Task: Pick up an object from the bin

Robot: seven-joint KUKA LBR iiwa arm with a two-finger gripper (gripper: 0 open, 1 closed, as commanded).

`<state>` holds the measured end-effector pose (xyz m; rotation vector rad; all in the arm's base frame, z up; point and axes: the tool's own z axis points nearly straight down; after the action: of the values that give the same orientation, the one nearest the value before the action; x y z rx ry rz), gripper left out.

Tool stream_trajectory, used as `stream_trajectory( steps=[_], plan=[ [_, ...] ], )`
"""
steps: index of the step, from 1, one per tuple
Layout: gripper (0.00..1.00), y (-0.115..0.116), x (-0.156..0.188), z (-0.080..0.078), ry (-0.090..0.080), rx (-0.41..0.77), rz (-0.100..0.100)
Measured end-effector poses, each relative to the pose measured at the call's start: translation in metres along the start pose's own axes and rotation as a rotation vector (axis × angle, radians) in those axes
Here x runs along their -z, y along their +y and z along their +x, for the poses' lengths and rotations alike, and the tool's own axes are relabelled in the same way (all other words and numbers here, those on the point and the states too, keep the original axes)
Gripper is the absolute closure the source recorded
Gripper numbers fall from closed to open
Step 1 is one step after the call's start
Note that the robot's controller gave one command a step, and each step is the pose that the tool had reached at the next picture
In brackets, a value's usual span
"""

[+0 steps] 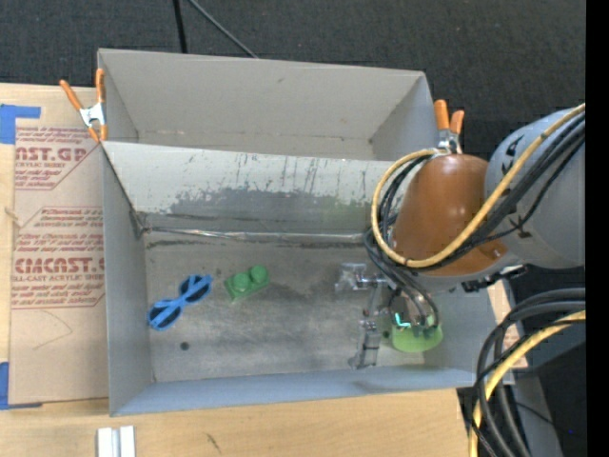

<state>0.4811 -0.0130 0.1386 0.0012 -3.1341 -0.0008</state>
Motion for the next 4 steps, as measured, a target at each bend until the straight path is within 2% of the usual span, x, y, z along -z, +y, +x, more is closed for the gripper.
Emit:
stream_trajectory(
  steps=[1,2,3,4],
  plan=[
    [0.00,-0.070,-0.030,-0.024,-0.008,0.105,0.003],
    [0.00,-0.140,-0.007,-0.002,-0.009,0.116,0.004],
    [0.00,-0.133,-0.063,-0.013,-0.028,-0.087,0.001],
    [1.00,-0.133,-0.060,-0.015,-0.034,-0.085,0.001]
  ],
)
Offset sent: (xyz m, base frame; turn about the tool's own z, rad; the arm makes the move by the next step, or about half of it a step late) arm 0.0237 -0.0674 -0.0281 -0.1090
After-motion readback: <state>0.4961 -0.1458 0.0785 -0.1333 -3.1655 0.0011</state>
